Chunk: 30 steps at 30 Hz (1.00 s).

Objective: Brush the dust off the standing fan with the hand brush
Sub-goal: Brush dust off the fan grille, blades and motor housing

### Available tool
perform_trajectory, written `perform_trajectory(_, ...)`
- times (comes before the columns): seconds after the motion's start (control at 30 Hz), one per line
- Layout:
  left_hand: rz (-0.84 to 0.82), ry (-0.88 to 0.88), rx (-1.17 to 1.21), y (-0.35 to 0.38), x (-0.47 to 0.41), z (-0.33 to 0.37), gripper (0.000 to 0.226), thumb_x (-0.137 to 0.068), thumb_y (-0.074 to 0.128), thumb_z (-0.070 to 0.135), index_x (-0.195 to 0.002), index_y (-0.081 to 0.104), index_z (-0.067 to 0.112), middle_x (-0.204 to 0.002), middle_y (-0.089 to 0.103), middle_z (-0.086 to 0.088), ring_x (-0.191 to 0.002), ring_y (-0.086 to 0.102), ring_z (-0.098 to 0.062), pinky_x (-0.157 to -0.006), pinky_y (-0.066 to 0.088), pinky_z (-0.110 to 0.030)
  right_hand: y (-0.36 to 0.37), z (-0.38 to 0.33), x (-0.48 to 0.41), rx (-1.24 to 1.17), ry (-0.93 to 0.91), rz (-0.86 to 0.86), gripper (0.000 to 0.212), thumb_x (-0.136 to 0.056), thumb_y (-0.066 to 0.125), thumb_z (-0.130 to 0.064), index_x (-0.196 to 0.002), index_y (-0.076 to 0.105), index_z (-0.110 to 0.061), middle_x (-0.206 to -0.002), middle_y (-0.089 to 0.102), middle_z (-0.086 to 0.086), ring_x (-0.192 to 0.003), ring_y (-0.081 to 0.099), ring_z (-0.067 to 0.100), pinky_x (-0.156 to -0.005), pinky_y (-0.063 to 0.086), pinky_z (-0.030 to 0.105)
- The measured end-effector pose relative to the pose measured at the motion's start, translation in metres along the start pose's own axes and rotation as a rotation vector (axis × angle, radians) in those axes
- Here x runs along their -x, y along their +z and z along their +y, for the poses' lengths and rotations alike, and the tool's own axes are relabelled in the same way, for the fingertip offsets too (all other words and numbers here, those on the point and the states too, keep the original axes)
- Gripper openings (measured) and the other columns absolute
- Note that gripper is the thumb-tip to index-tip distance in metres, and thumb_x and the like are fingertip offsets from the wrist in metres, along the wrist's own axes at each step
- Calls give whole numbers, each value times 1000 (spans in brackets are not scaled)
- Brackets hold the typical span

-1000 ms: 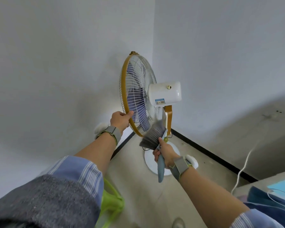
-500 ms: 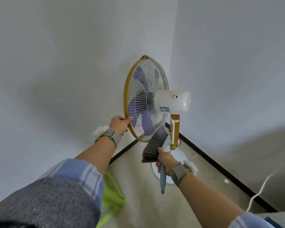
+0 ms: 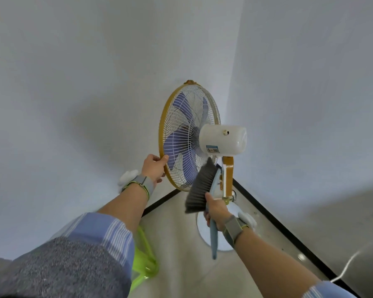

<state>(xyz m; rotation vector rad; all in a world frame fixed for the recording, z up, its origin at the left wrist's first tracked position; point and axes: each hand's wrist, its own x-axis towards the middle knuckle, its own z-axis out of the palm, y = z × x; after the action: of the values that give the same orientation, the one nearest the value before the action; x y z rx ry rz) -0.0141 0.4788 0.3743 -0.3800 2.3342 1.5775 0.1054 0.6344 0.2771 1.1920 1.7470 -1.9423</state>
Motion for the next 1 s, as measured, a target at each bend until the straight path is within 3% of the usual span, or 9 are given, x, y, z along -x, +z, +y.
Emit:
perform_trajectory(0.13,5,1,-16,2,4,-3,31,-98,52,40,-115,48,15,-109,63,-10,-98,64,-30,-87,53,-44,-34,-7,-11,-17,118,-20,43,-103,39,-41,-78,43,-7,-56,43,8,-41,38,16,-37,36,21)
perform_trajectory(0.33,6,2,-4,4,8,-3,32,-97,52,42,-115,47,15,-108,63,-11,-98,63,-30,-87,53,-44,-24,-12,-11,-167,26,28,49,-102,40,-44,-69,44,-8,-55,44,9,-42,38,16,-39,36,23)
perform_trajectory(0.43,6,4,3,4,11,-1,33,-97,52,42,-115,47,15,-107,63,-11,-93,63,-28,-87,53,-44,-26,6,-19,8,74,-13,49,-99,44,-46,-69,43,-7,-51,44,9,-39,39,17,-38,35,24)
perform_trajectory(0.57,0,-4,-17,2,14,-4,33,-97,52,42,-114,48,15,-105,63,-10,-95,63,-28,-88,53,-43,-46,29,-19,104,290,-108,44,-102,42,-41,-75,43,-7,-54,43,8,-33,38,14,-39,33,16)
perform_trajectory(0.73,9,-4,10,3,15,-6,29,-97,52,42,-108,47,16,-103,63,-10,-87,60,-25,-83,51,-42,-38,22,-16,-10,223,-78,44,-100,47,-42,-72,41,-9,-54,43,8,-44,38,16,-39,32,19)
perform_trajectory(1.0,13,0,15,9,19,-3,31,-97,52,42,-111,48,14,-103,63,-11,-89,61,-27,-85,52,-43,-17,-14,5,-141,16,20,48,-102,42,-42,-67,44,-8,-53,44,9,-39,38,16,-40,36,24)
